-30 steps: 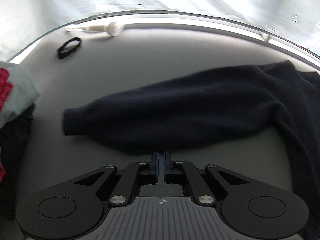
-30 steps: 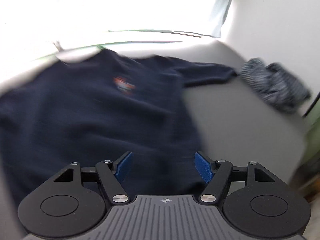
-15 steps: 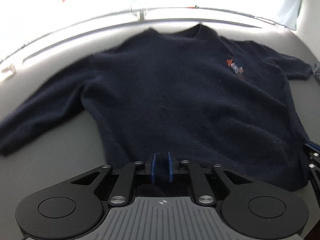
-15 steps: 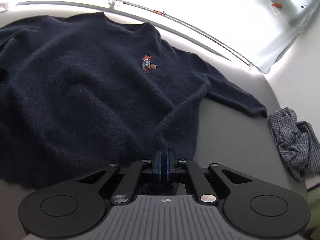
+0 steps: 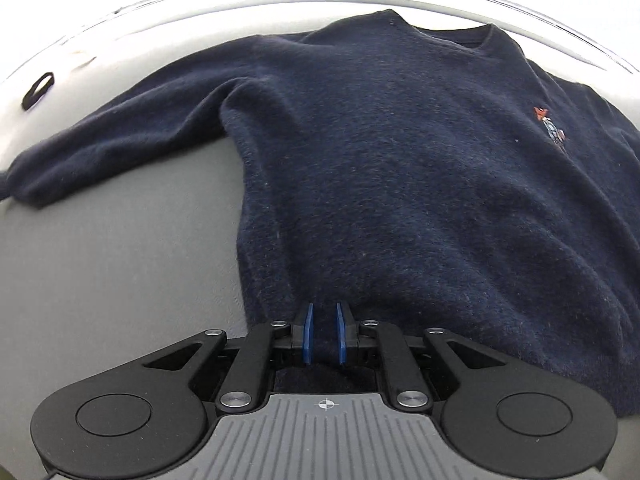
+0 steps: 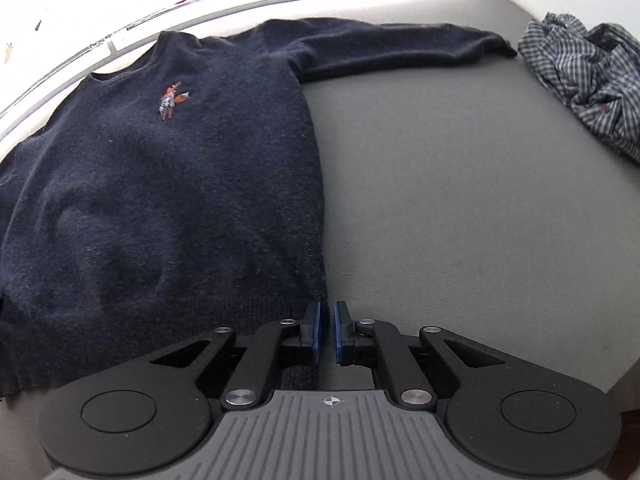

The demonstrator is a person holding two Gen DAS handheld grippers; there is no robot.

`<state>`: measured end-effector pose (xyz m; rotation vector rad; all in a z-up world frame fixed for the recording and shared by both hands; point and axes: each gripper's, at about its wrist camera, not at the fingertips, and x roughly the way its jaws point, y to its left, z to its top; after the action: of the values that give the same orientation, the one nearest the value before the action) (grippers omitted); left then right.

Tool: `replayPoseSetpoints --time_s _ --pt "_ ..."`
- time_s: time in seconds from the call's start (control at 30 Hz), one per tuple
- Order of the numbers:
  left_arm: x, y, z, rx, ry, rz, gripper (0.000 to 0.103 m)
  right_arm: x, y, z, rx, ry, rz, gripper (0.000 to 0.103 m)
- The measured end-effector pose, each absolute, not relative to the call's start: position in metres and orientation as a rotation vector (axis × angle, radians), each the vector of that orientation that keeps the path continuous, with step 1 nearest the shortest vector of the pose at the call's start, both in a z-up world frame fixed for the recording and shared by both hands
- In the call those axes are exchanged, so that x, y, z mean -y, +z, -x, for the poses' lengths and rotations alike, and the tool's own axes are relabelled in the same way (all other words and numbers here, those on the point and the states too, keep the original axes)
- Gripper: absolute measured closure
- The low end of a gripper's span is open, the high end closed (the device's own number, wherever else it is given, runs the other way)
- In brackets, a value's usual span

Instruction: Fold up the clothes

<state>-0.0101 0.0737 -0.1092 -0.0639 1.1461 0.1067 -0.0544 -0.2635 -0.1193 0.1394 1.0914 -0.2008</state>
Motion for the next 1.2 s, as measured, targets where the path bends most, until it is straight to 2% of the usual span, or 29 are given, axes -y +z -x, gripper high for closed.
replayPoseSetpoints --time_s 0.1,0.23,0.37,0.47,0.53,0.63,0.67,0.7,0.73,0.77,1.0,1.2 --pt "-0.069 -0.108 0.01 -1.148 0.12 0.051 0.083 0.266 -0.119 0.055 -1.092 -0.189 -0.119 0.092" --pt "-0.067 -0.109 0.007 -1.159 0.137 0.027 0.077 0.261 -0.117 0.061 -1.09 -0.195 -0.026 0.076" --pt "-0.075 -0.109 0.005 -1.17 0.141 0.048 0.072 0.259 -0.117 0.062 -1.093 -0.197 0.027 0.071" --pt "-0.074 -0.102 0.012 -1.153 0.179 -0.005 0.07 0.253 -0.114 0.064 -1.096 -0.264 0.177 0.071" --pt "-0.074 -0.097 0.019 -1.129 0.199 -0.022 0.047 0.246 -0.108 0.07 -1.06 -0.263 0.271 0.066" --pt "-0.078 -0.089 0.034 -1.098 0.212 0.014 0.037 0.245 -0.093 0.077 -1.019 -0.22 0.231 0.041" --pt "-0.08 -0.089 0.038 -1.096 0.213 0.031 0.033 0.245 -0.089 0.078 -1.011 -0.205 0.199 0.038" --pt "-0.084 -0.087 0.043 -1.089 0.215 0.07 0.021 0.244 -0.086 0.079 -1.006 -0.19 0.169 0.037" --pt "-0.087 -0.086 0.047 -1.079 0.213 0.104 0.004 0.242 -0.082 0.078 -1.004 -0.166 0.127 0.031" --pt "-0.089 -0.086 0.05 -1.07 0.21 0.126 0.0 0.239 -0.08 0.076 -1.003 -0.141 0.088 0.028" --pt "-0.102 -0.078 0.055 -1.048 0.226 0.169 0.0 0.204 -0.074 0.061 -1.006 0.004 0.019 0.02" --pt "-0.105 -0.075 0.058 -1.076 0.252 0.155 0.0 0.176 -0.07 0.06 -1.005 0.104 0.051 0.019"
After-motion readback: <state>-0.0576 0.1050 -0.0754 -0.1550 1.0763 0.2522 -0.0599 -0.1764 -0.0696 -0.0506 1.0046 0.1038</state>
